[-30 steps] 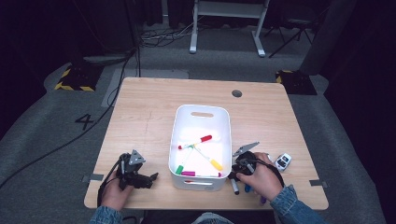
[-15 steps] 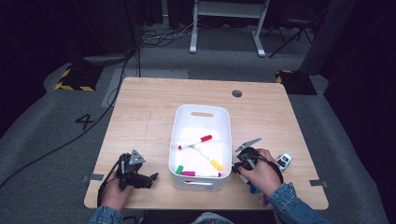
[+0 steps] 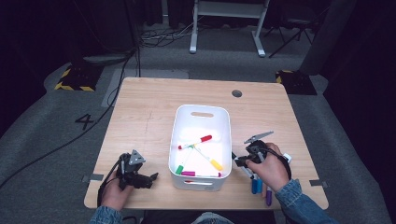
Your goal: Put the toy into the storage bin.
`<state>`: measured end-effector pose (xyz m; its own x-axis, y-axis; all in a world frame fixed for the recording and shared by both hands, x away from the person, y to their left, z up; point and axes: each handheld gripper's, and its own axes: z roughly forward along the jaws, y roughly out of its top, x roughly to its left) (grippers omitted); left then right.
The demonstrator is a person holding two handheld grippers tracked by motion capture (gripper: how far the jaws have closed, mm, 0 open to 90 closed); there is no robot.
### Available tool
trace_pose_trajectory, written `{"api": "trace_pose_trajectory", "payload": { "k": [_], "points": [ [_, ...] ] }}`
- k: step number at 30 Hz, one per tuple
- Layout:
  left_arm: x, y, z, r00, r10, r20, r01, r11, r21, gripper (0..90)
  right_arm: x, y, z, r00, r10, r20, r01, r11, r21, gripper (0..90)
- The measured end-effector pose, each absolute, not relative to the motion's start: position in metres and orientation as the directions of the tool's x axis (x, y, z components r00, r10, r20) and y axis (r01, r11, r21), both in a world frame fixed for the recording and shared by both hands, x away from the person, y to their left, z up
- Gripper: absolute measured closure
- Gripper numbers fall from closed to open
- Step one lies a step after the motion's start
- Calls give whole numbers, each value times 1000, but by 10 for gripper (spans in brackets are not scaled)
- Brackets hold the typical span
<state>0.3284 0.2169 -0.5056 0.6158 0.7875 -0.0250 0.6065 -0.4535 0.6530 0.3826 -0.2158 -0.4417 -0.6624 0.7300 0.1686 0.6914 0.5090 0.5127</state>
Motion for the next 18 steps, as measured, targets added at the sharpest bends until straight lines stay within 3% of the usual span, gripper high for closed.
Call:
{"api": "trace_pose_trajectory", "payload": {
  "k": [18],
  "points": [
    [328, 217, -506, 616, 788, -25, 607, -453, 653, 0, 379, -229, -398, -663, 721, 203, 659, 433, 615, 773]
  ]
}}
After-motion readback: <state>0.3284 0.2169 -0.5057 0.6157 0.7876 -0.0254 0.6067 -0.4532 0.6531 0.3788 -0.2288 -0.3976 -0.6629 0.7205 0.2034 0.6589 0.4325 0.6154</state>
